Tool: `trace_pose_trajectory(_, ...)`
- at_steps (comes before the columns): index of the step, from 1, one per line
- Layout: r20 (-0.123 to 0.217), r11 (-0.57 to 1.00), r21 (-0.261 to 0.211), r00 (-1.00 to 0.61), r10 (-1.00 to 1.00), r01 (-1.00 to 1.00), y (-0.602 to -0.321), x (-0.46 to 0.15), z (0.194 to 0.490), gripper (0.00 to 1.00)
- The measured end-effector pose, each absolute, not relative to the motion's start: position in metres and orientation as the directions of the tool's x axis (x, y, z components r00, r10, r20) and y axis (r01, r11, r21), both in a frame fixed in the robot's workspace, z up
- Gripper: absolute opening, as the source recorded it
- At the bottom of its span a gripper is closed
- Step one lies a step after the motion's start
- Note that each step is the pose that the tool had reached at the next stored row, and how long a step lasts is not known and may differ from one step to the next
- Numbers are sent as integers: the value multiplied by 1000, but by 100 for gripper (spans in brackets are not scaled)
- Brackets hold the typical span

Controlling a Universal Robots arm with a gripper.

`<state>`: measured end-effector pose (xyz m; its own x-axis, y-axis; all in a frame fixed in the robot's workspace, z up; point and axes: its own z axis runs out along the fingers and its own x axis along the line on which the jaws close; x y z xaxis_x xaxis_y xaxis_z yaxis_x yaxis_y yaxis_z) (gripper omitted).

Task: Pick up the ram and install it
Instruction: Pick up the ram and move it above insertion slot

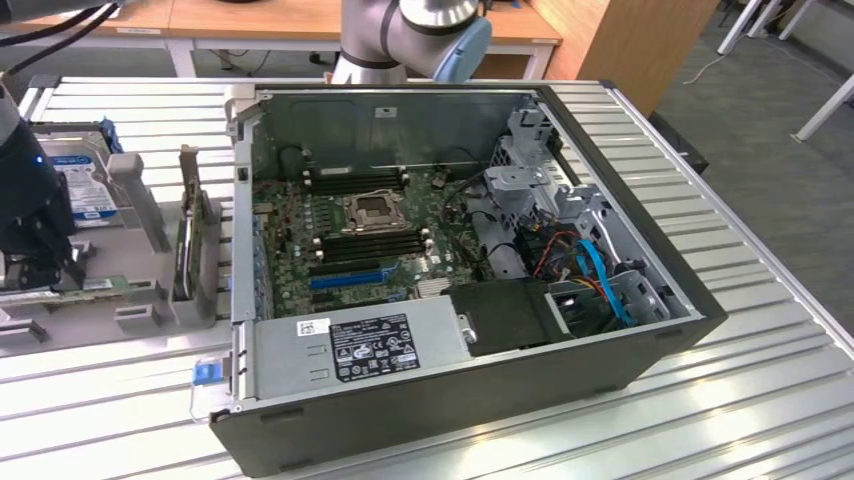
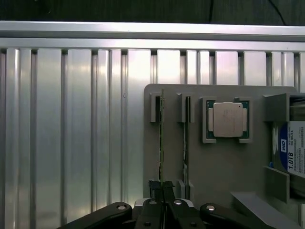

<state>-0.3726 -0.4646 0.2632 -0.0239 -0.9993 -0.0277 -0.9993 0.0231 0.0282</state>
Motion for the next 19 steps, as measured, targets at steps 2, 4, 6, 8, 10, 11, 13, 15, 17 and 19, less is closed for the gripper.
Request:
trace_pose_trajectory(2,-28,23,28,-24,-999,-999,-465,-373,267,11)
trace_pose_trajectory(4,-28,23,28,-24,-999,-999,-465,-372,271,11)
trace_pose_trajectory(6,-28,23,28,-24,-999,-999,-465,-372,275,11)
trace_pose_trajectory(8,-28,23,28,-24,-999,-999,-465,-372,278,11)
trace_pose_trajectory(10,-28,23,28,-24,-999,-999,-465,-372,282,11)
trace_pose_trajectory(11,-28,23,28,-24,-999,-999,-465,-372,284,11)
trace_pose_trajectory(13,-28,23,28,-24,-999,-999,-465,-372,288,11)
trace_pose_trajectory(15,-28,23,28,-24,-999,-999,-465,-372,292,11)
trace_pose_trajectory(17,-28,23,28,-24,-999,-999,-465,-372,295,11)
trace_pose_trajectory(19,-28,23,28,-24,-999,-999,-465,-372,299,11)
